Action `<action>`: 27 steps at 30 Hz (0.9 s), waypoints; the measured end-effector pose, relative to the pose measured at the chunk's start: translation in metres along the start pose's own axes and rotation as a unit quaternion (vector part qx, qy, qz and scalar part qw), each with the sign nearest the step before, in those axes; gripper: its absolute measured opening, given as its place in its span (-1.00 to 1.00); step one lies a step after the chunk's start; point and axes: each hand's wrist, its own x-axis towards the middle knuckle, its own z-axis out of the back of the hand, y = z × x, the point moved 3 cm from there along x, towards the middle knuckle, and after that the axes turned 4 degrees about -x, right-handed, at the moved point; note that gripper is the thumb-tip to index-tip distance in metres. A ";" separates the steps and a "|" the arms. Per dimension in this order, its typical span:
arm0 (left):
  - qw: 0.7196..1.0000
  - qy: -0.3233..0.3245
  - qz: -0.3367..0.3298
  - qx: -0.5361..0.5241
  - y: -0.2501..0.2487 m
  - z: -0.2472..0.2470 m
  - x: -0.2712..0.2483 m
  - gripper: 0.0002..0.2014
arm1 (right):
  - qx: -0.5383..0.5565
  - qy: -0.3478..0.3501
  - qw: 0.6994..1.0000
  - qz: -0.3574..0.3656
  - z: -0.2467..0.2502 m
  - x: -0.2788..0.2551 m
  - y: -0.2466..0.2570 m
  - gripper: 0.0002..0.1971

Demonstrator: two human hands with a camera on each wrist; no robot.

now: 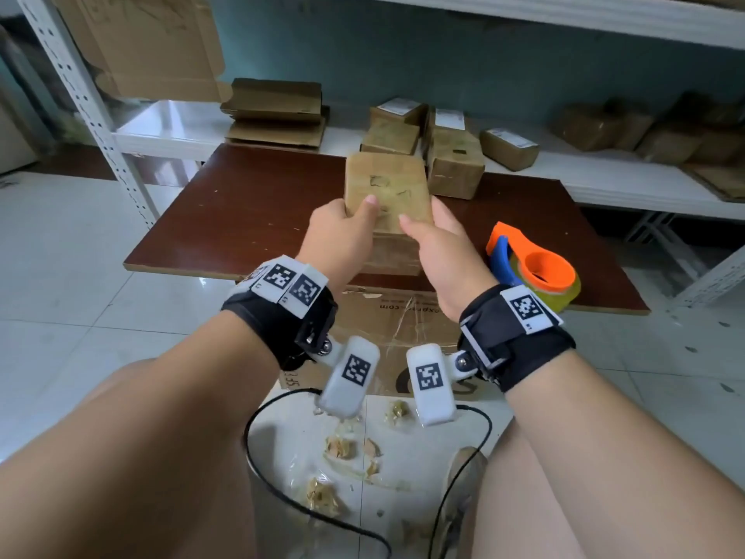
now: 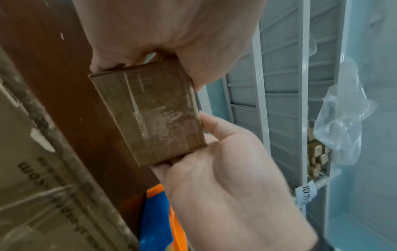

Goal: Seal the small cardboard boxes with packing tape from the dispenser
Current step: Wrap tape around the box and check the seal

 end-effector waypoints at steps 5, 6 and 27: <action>0.998 0.013 0.051 0.028 0.016 0.000 0.025 -0.59 | -0.070 0.046 0.996 -0.017 -0.001 0.022 -0.021 -0.32; 0.997 0.024 0.060 0.035 0.020 -0.002 0.028 -0.60 | -0.085 0.055 0.995 -0.014 0.001 0.025 -0.028 -0.41; 0.958 0.035 0.226 -0.174 0.043 -0.003 0.043 -0.38 | 0.064 -0.065 0.969 -0.229 0.023 0.041 -0.035 -0.31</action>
